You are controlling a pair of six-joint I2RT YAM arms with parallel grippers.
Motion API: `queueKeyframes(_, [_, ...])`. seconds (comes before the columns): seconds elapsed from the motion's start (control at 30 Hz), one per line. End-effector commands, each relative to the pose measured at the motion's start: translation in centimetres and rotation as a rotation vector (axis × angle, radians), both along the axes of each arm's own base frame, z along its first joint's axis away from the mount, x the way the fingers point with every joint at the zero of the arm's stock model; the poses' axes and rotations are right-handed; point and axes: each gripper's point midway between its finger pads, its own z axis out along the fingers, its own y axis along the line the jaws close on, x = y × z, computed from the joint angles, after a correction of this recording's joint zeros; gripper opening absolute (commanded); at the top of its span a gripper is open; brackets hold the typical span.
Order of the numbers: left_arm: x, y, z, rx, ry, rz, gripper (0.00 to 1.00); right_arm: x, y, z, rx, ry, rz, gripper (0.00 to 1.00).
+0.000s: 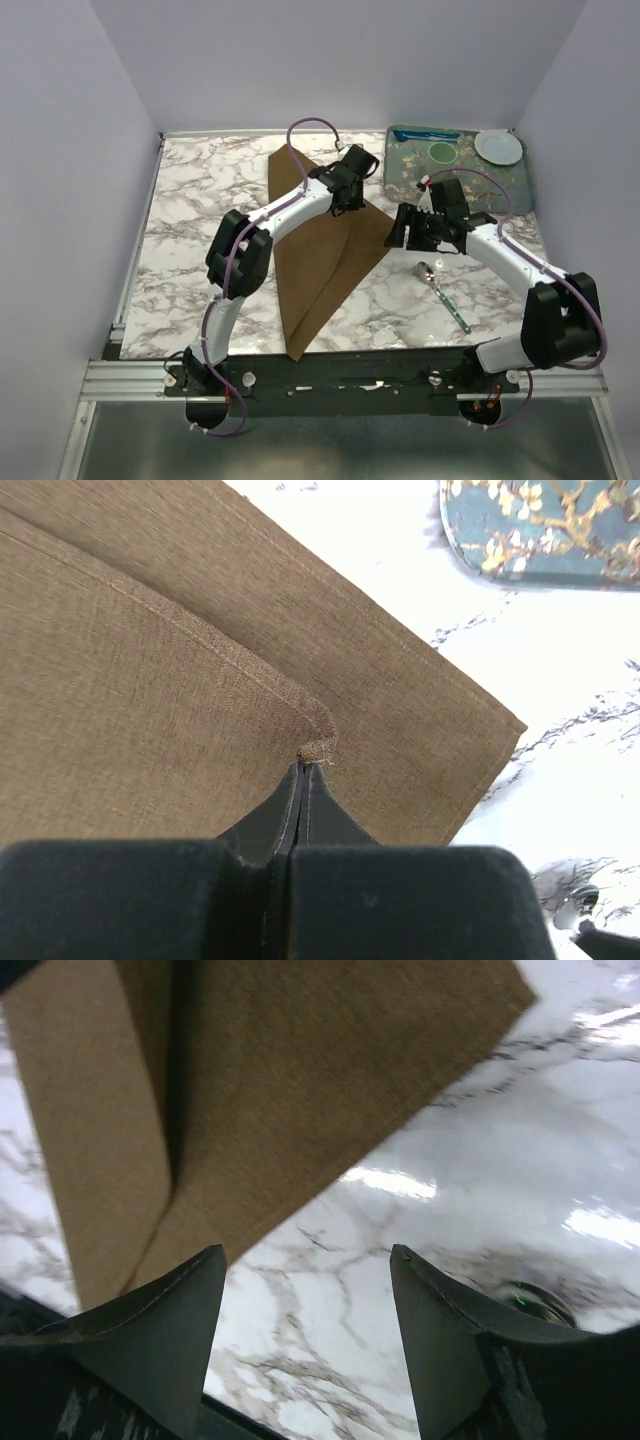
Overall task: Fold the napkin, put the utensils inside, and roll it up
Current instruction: Fold the napkin
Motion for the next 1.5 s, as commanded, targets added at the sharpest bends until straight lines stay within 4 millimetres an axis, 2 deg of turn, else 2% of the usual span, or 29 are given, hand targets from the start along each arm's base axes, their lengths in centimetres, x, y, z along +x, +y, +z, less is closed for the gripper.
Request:
queueKeyframes(0.0, [-0.3,-1.3,-0.8,-0.035,0.037,-0.022,0.00,1.7,4.6,0.6,0.286,-0.017,0.109,0.76])
queueKeyframes(0.07, [-0.3,-1.6,-0.9,-0.047,0.043,-0.035,0.00,2.1,5.8,0.8,0.351,-0.032,0.141,0.81])
queueKeyframes(0.13, [-0.3,-1.9,-1.1,-0.054,0.049,-0.046,0.00,3.5,6.3,0.1,0.367,-0.062,0.137,0.87])
queueKeyframes(0.23, [-0.6,-2.3,-1.0,-0.070,0.061,-0.063,0.00,4.8,6.9,-0.3,0.403,-0.073,0.113,0.87])
queueKeyframes(0.33, [-1.0,-2.4,-0.7,-0.084,0.068,-0.078,0.00,6.0,5.8,0.0,0.394,-0.064,-0.001,0.86])
queueKeyframes(0.37, [-1.2,-2.6,-0.7,-0.094,0.074,-0.081,0.00,7.0,4.1,-0.5,0.339,-0.065,-0.112,0.85])
queueKeyframes(0.4, [-1.5,-2.9,-0.6,-0.106,0.082,-0.091,0.00,6.4,2.7,-1.4,0.286,-0.010,-0.174,0.85])
queueKeyframes(0.47, [-1.7,-3.3,-0.3,-0.121,0.083,-0.096,0.00,7.1,0.4,-0.9,0.204,-0.052,-0.233,0.84])
queueKeyframes(0.53, [-1.8,-3.8,-0.3,-0.125,0.080,-0.105,0.00,6.6,-1.4,-1.0,0.144,-0.038,-0.267,0.84])
queueKeyframes(0.57, [-1.8,-4.1,-0.3,-0.126,0.081,-0.109,0.00,6.6,-2.6,-0.1,0.116,-0.076,-0.279,0.84])
queueKeyframes(0.67, [-1.8,-4.8,-0.3,-0.135,0.081,-0.120,0.00,5.8,-4.5,0.6,0.081,-0.108,-0.299,0.84])
queueKeyframes(0.7, [-1.7,-5.1,-0.2,-0.141,0.080,-0.123,0.00,5.6,-4.8,1.5,0.082,-0.131,-0.299,0.84])
queueKeyframes(0.8, [-1.8,-5.9,-0.1,-0.151,0.078,-0.134,0.00,5.0,-5.4,2.1,0.073,-0.152,-0.293,0.84])
queueKeyframes(1.1, [-1.8,-7.6,-0.3,-0.156,0.065,-0.165,0.00,4.1,-6.6,1.7,0.075,-0.143,-0.298,0.84])
queueKeyframes(1.47, [-2.0,-9.7,-0.3,-0.160,0.039,-0.228,0.00,3.8,-7.1,1.6,0.083,-0.141,-0.293,0.84])
